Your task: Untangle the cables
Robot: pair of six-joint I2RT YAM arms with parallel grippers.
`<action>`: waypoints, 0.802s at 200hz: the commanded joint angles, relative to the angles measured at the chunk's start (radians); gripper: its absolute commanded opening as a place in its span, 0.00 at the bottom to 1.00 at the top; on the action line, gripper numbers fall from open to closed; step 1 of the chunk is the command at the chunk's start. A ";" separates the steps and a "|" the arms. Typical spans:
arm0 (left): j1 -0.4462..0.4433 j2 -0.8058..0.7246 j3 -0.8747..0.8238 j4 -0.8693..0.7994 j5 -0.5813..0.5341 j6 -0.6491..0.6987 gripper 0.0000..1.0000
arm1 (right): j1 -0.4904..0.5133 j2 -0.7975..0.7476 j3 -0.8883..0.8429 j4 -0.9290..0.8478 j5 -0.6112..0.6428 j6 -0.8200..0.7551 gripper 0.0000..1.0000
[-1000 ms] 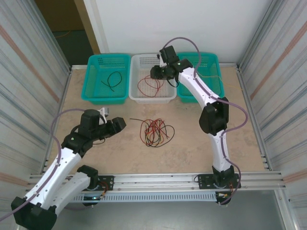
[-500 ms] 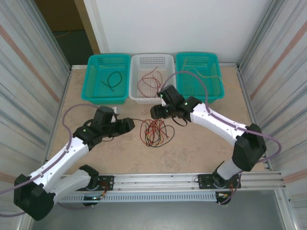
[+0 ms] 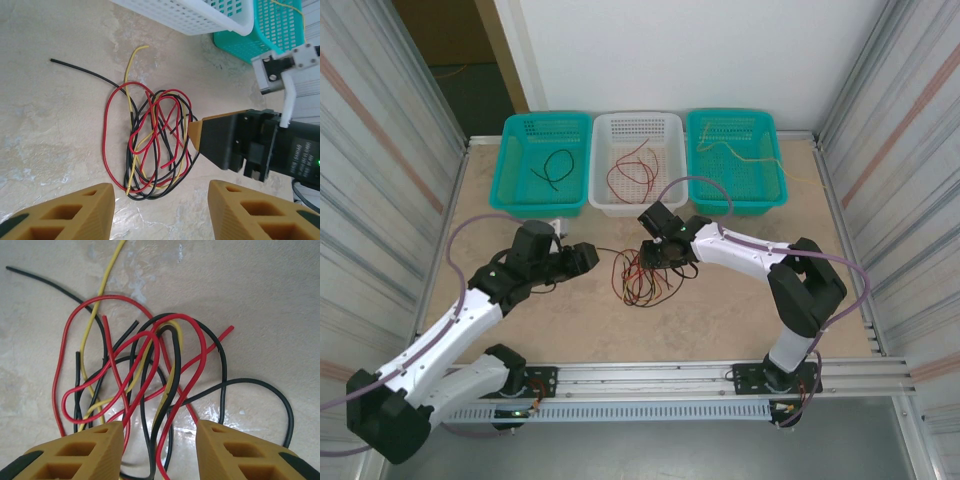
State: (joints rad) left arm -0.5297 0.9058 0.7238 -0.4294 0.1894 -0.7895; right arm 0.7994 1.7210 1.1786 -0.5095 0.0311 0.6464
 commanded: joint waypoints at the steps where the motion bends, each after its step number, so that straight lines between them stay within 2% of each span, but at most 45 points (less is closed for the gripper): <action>1: 0.032 -0.063 0.000 -0.089 -0.048 0.026 0.53 | 0.009 0.022 0.019 -0.008 0.026 0.033 0.40; 33: 0.127 -0.082 0.029 -0.134 -0.009 0.053 0.53 | 0.012 0.018 0.011 -0.006 0.028 0.036 0.23; 48: 0.168 -0.076 0.048 -0.147 0.011 0.064 0.52 | 0.015 0.011 0.014 -0.012 0.034 0.031 0.11; 68: 0.208 -0.074 0.068 -0.155 0.035 0.076 0.52 | 0.020 0.001 0.021 -0.026 0.045 0.023 0.03; 89: 0.230 -0.070 0.078 -0.156 0.053 0.087 0.52 | 0.027 -0.014 0.030 -0.036 0.051 0.021 0.02; 107: 0.237 -0.067 0.087 -0.172 0.056 0.097 0.51 | 0.038 -0.024 0.046 -0.051 0.070 0.020 0.09; 117: 0.240 -0.070 0.084 -0.175 0.057 0.098 0.51 | 0.045 -0.026 0.059 -0.064 0.084 0.022 0.19; 130: 0.241 -0.073 0.079 -0.172 0.064 0.095 0.51 | 0.058 -0.028 0.075 -0.075 0.096 0.024 0.37; 137: 0.241 -0.075 0.076 -0.170 0.068 0.094 0.51 | 0.063 -0.027 0.082 -0.075 0.096 0.024 0.43; 160: 0.241 -0.084 0.059 -0.170 0.075 0.087 0.51 | 0.082 -0.005 0.109 -0.079 0.094 0.022 0.48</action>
State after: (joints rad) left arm -0.2996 0.8387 0.7818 -0.5808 0.2409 -0.7193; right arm 0.8604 1.7290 1.2430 -0.5549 0.0978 0.6697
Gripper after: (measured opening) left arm 0.508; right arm 0.472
